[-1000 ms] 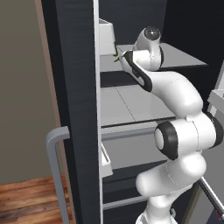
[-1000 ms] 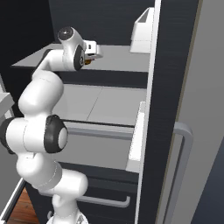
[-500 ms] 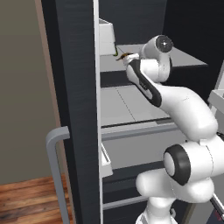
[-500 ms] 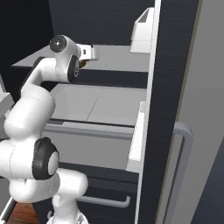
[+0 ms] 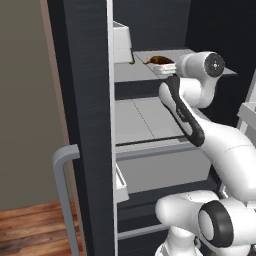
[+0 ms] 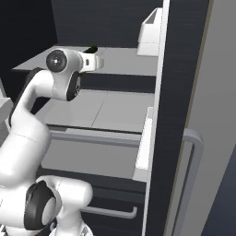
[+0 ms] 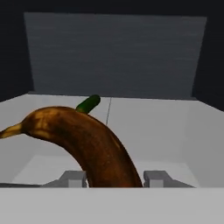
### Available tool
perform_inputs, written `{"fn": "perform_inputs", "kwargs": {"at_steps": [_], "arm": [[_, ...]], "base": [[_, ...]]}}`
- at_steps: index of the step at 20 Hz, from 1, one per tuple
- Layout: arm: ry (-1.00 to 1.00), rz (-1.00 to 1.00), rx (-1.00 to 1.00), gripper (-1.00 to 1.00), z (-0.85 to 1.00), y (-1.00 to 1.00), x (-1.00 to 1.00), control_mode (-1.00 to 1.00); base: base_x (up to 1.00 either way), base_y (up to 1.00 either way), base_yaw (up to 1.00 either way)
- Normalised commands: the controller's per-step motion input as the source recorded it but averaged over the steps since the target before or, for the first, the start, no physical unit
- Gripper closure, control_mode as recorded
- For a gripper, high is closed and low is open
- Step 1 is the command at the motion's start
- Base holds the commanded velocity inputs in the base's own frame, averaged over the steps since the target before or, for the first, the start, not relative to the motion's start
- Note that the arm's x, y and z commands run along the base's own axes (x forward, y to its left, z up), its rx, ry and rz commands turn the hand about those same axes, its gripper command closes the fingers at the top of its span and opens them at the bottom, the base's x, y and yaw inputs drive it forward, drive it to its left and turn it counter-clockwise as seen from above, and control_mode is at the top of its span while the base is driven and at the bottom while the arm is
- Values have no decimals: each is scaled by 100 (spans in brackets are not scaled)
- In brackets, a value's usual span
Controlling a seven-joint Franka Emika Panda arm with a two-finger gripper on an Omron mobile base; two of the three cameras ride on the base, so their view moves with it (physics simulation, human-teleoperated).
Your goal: Pick up the tangerine and banana from the fridge and place one fruit on each plate on the dining counter.
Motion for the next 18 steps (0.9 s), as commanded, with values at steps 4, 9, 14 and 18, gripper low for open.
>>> {"fn": "perform_inputs", "kwargs": {"at_steps": [4,9,14,18], "arm": [[0,0,4,100,51,-18,-74,-100],[0,0,1,100,45,-5,-86,-100],[1,0,0,100,28,-1,-96,-100],[-1,0,0,100,1,0,-100,-100]], "base": [[0,0,0],[0,0,0],[0,0,0],[0,0,0]]}}
